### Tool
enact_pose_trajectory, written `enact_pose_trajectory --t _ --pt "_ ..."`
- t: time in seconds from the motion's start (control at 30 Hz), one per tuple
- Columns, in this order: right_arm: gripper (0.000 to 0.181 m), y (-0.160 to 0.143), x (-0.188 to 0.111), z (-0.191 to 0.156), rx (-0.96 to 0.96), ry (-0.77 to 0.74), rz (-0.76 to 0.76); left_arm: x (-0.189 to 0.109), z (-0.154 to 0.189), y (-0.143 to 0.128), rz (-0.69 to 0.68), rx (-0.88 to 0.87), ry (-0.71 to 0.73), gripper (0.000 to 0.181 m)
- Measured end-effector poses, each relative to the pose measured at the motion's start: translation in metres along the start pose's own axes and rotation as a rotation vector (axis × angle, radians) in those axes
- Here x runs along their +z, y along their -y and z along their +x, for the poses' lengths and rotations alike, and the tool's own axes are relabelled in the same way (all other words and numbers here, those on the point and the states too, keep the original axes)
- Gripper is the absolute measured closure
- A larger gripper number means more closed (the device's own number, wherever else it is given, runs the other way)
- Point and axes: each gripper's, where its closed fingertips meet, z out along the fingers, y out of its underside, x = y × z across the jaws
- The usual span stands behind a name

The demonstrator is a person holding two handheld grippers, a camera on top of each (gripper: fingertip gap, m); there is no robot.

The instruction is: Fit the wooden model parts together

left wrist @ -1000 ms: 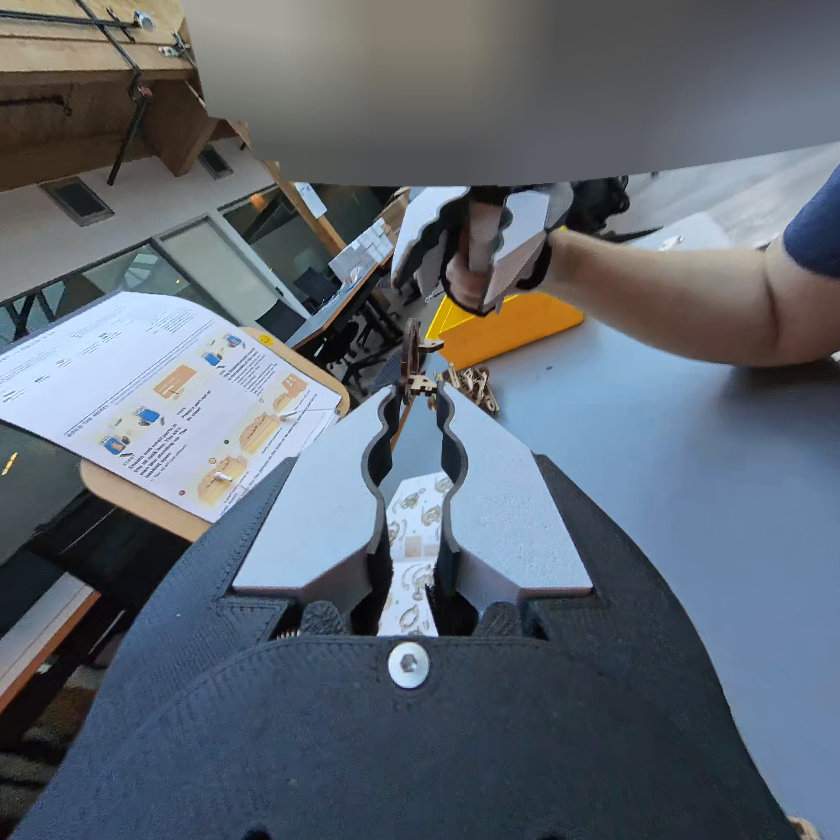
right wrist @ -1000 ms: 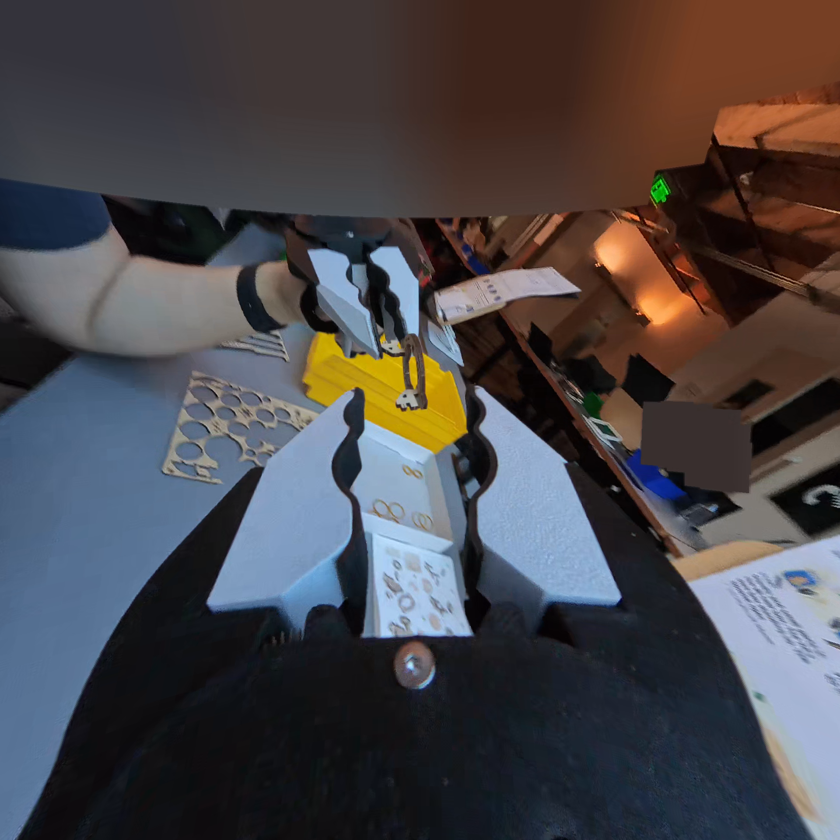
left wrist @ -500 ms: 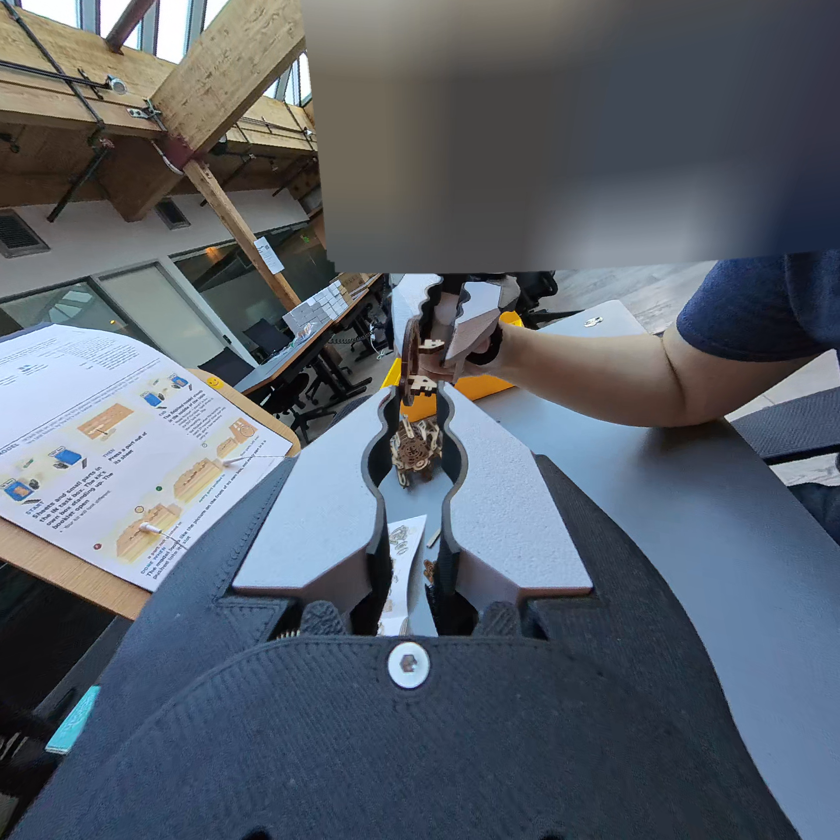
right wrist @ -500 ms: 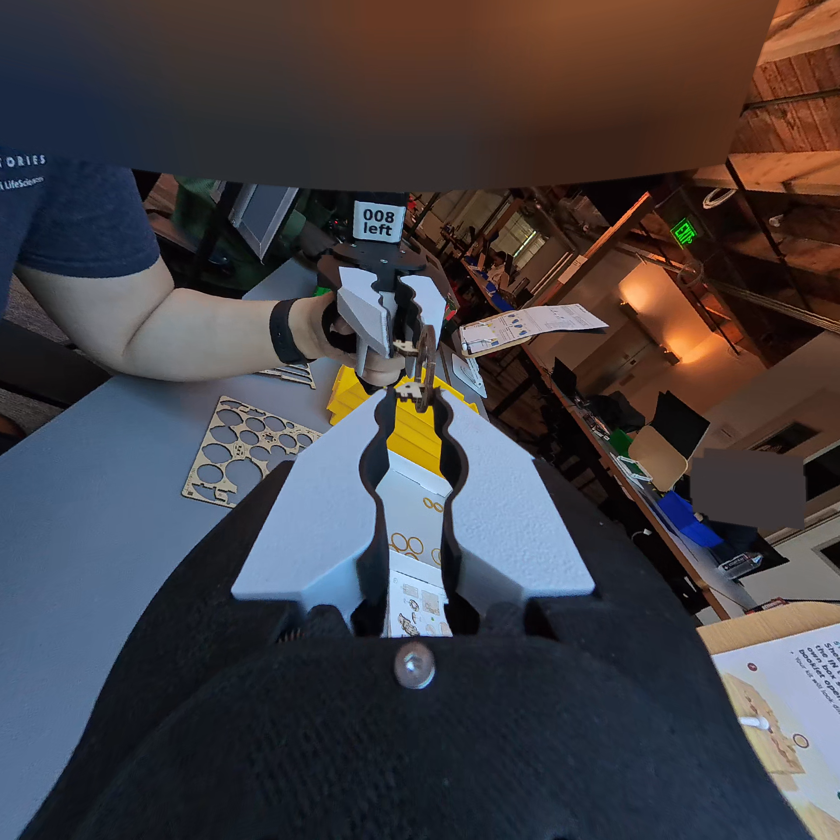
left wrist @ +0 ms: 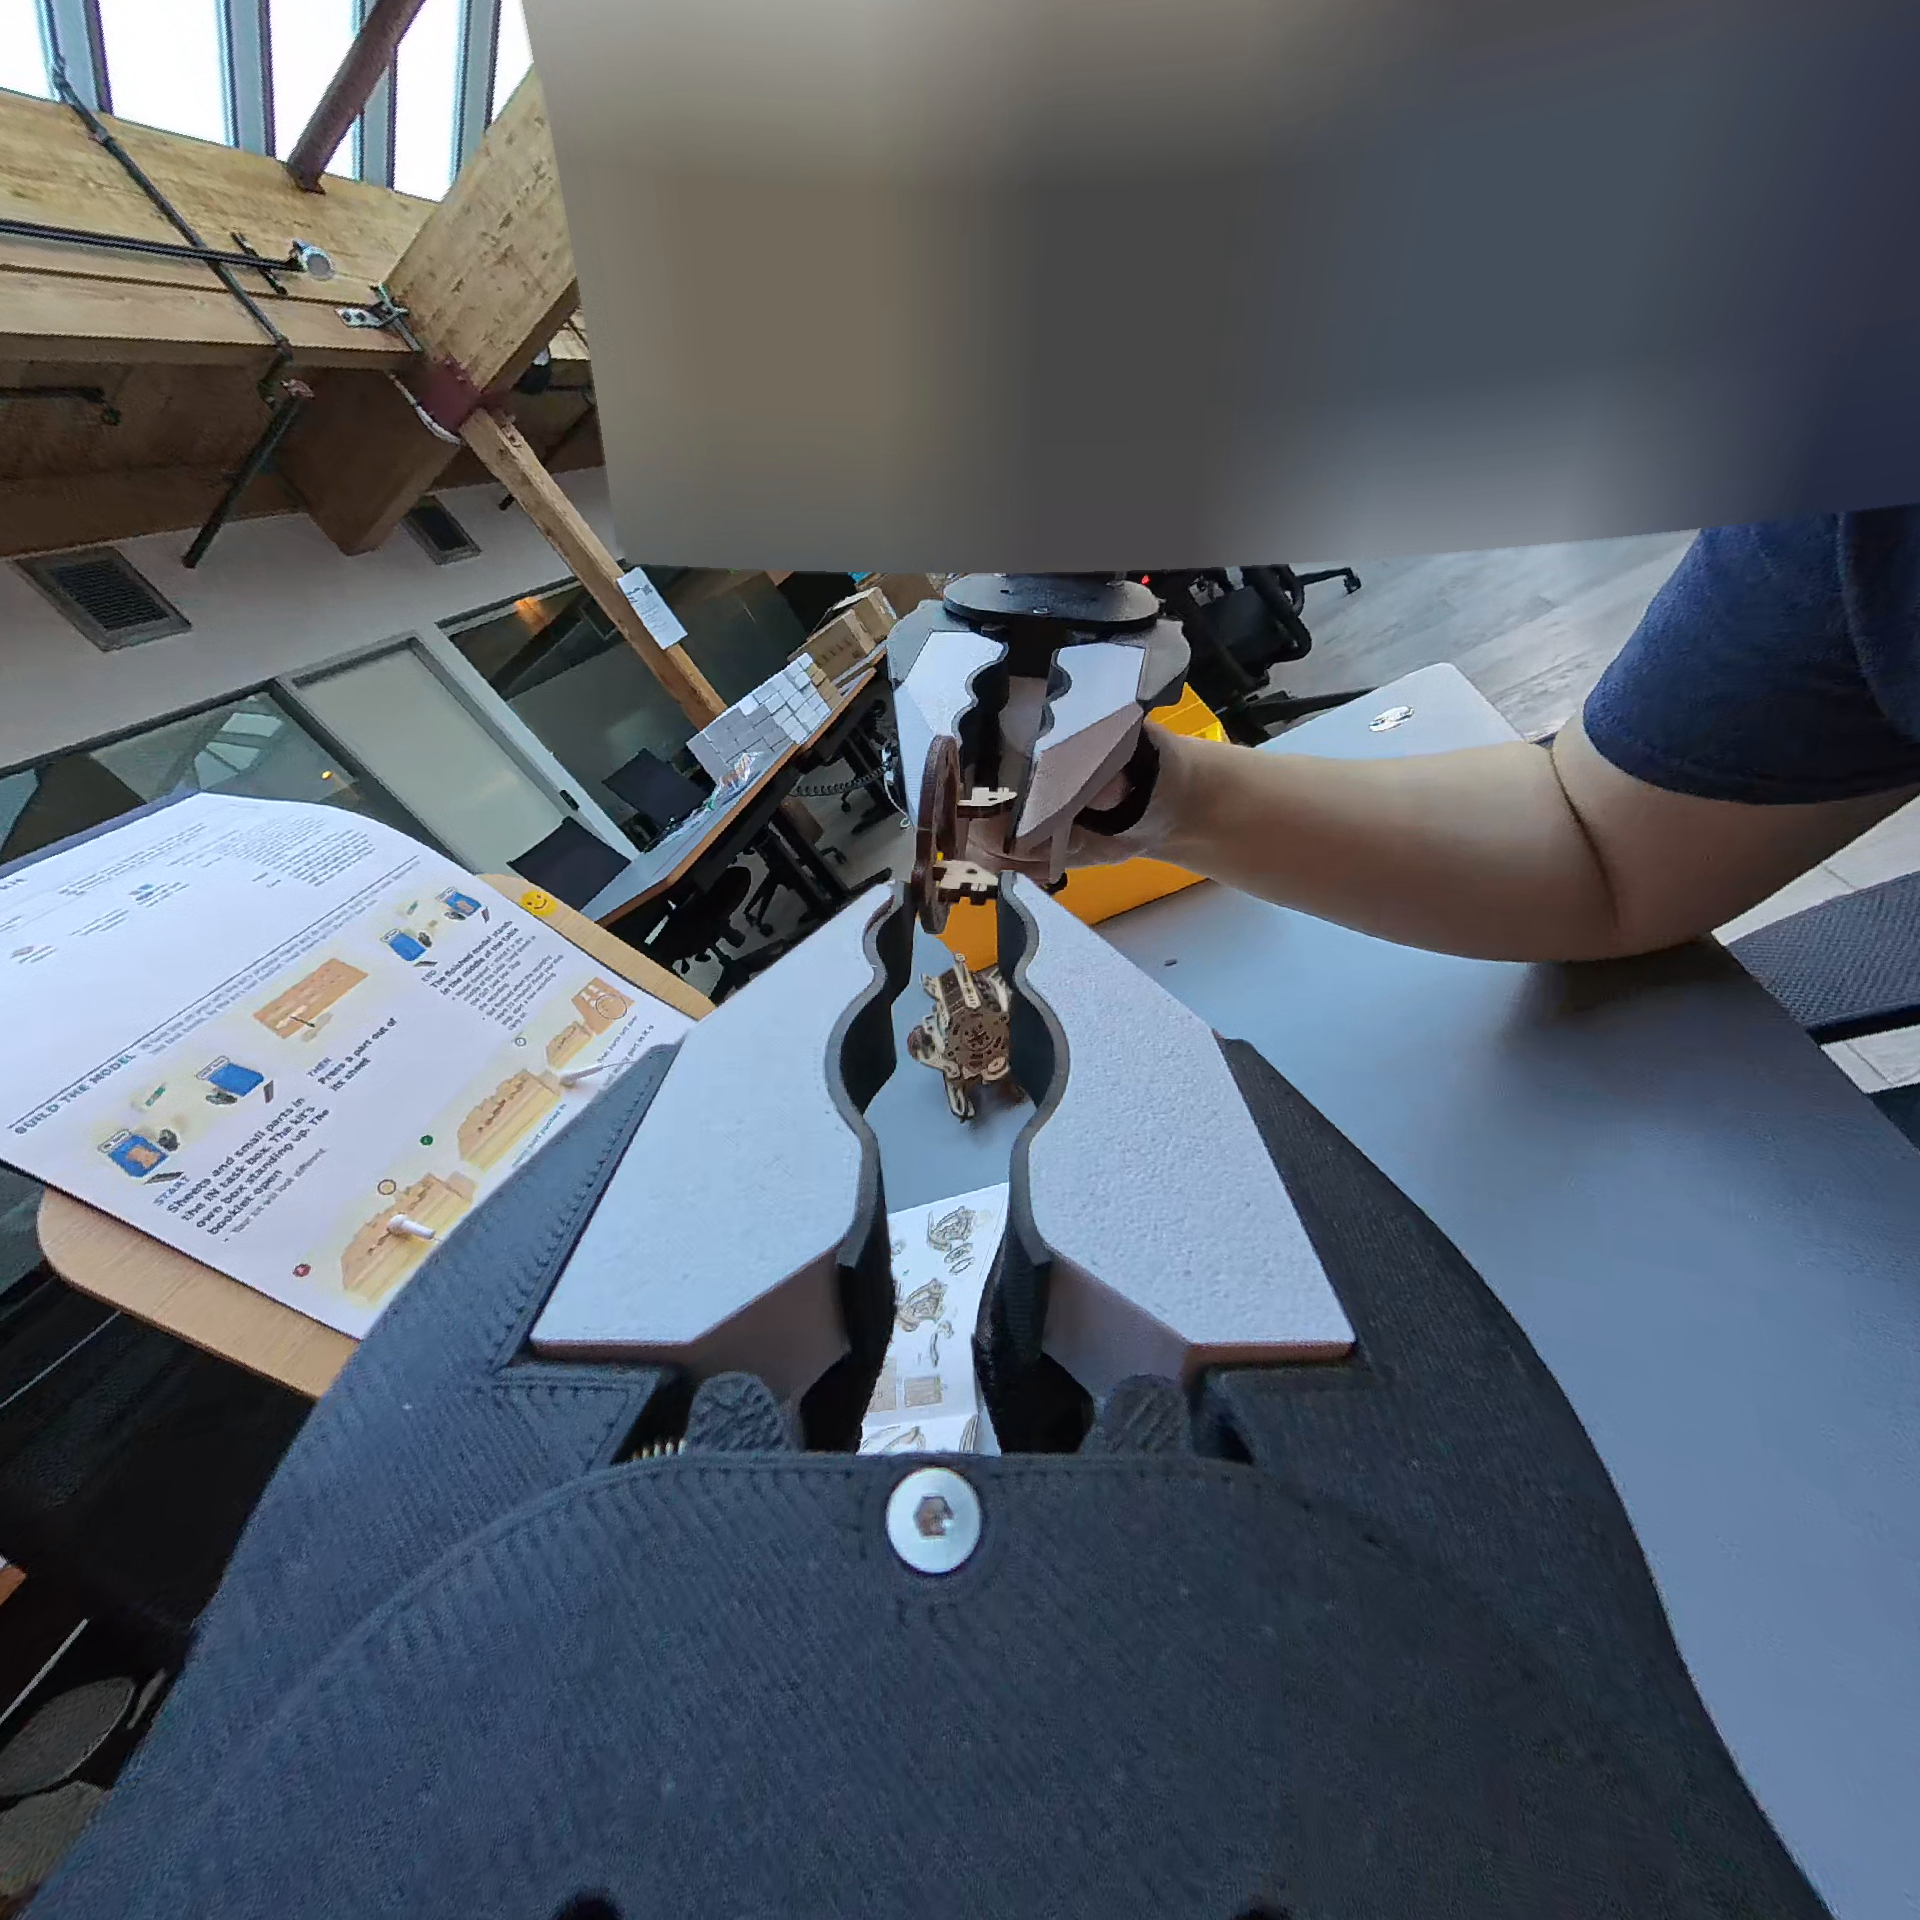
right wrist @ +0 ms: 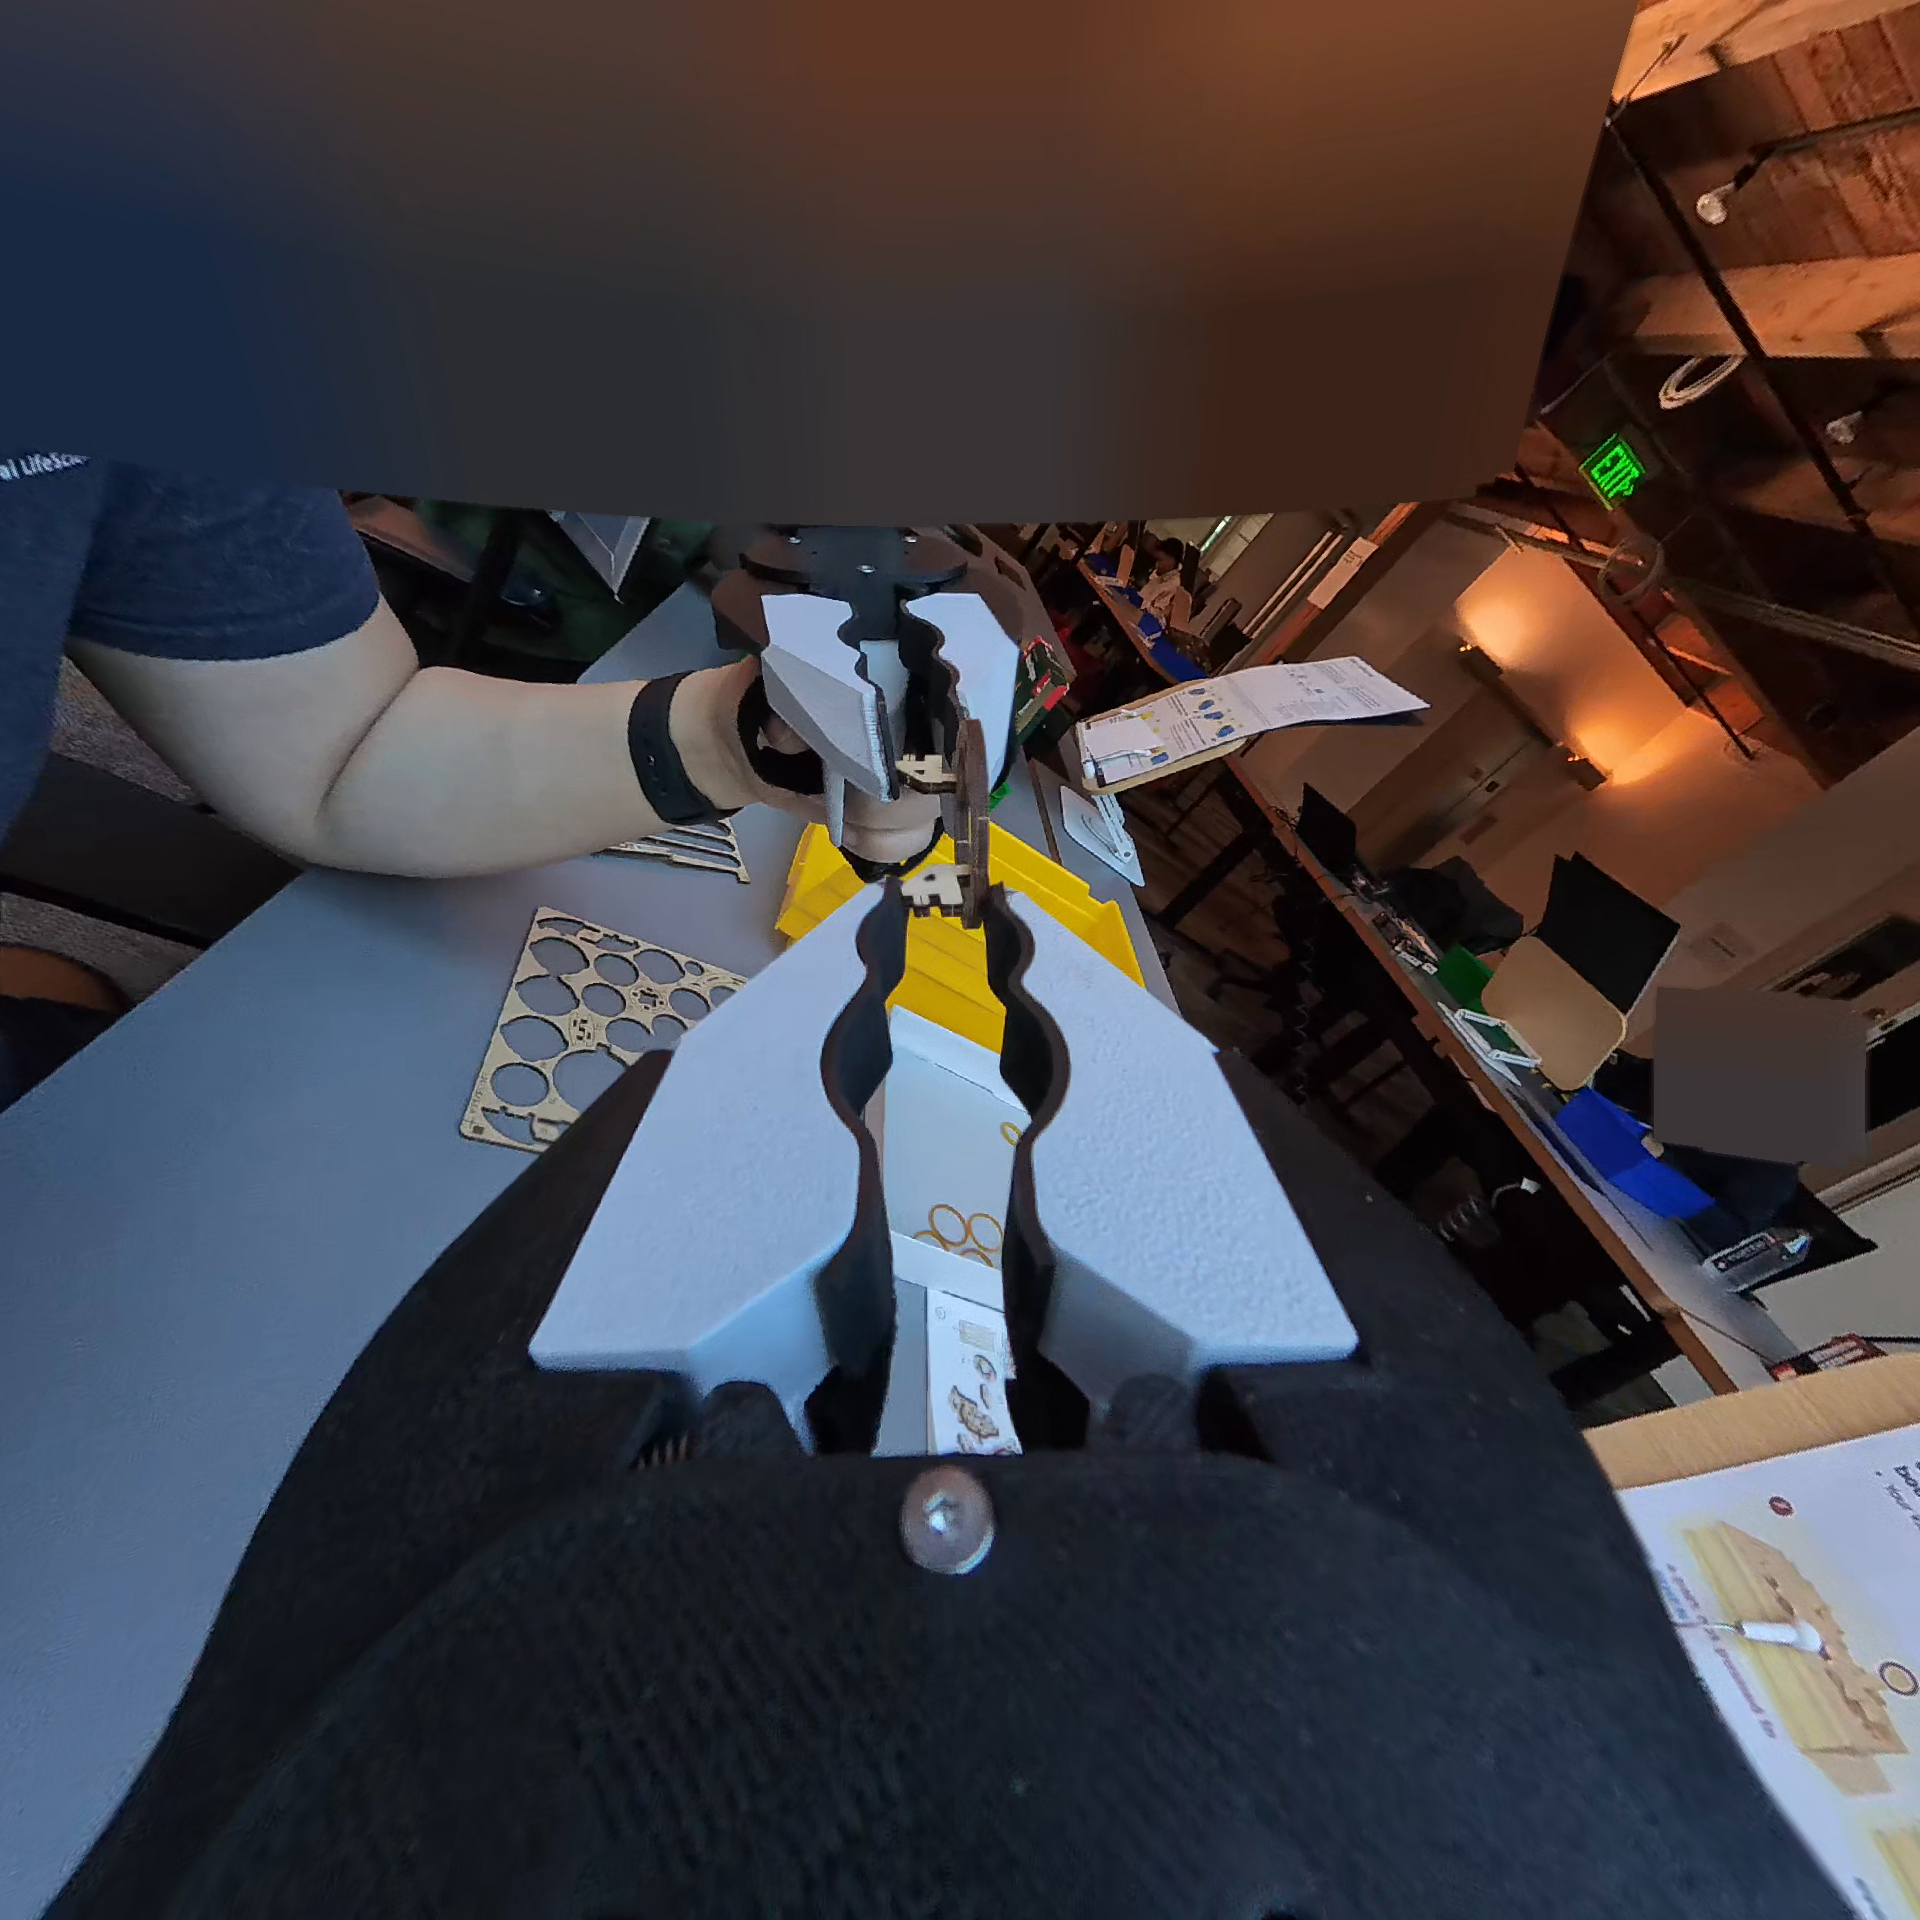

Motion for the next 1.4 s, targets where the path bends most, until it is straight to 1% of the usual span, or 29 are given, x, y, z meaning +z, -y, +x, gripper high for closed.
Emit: enact_pose_trajectory --t 0.03,0.27,0.4,0.47,0.53,0.63,0.73,0.9,0.97,1.03,1.13,1.23,1.4 --pt "0.168 0.0 0.0 0.0 -0.007 -0.007 -0.006 0.0 0.0 0.0 -0.001 0.0 0.002 0.168" --pt "0.168 0.001 0.0 0.0 -0.045 -0.024 -0.022 0.0 0.0 -0.001 -0.012 0.006 0.003 0.168" --pt "0.167 0.002 -0.001 0.004 -0.024 -0.028 0.012 0.002 -0.001 -0.004 -0.031 0.01 0.013 0.168" --pt "0.167 0.003 -0.001 0.003 -0.057 -0.036 0.026 0.003 -0.001 -0.005 -0.034 0.005 0.011 0.168" --pt "0.167 -0.002 0.0 0.005 -0.076 -0.055 -0.014 0.004 -0.002 -0.007 -0.039 0.006 0.017 0.168" --pt "0.165 0.001 0.001 0.004 -0.103 -0.065 0.002 0.004 0.0 -0.007 -0.036 -0.009 0.005 0.168" --pt "0.167 -0.004 0.002 0.004 -0.114 -0.067 -0.025 0.005 0.0 -0.007 -0.039 -0.007 0.009 0.168" --pt "0.167 0.004 0.0 0.002 -0.13 -0.075 0.026 0.006 0.002 -0.004 -0.027 -0.007 0.001 0.168" --pt "0.167 0.004 0.0 0.003 -0.147 -0.084 0.021 0.006 0.002 -0.005 -0.034 0.006 0.008 0.168" --pt "0.167 0.004 0.001 0.003 -0.137 -0.08 0.021 0.006 0.002 -0.005 -0.037 0.006 0.007 0.168" --pt "0.167 0.008 0.0 0.004 -0.121 -0.08 0.066 0.007 0.003 -0.008 -0.057 0.015 0.006 0.168" --pt "0.167 -0.003 0.0 0.006 -0.153 -0.091 -0.008 0.008 0.002 -0.009 -0.067 0.028 0.019 0.168" --pt "0.168 -0.003 0.001 0.006 -0.179 -0.105 -0.026 0.007 0.002 -0.01 -0.064 0.017 0.016 0.168"
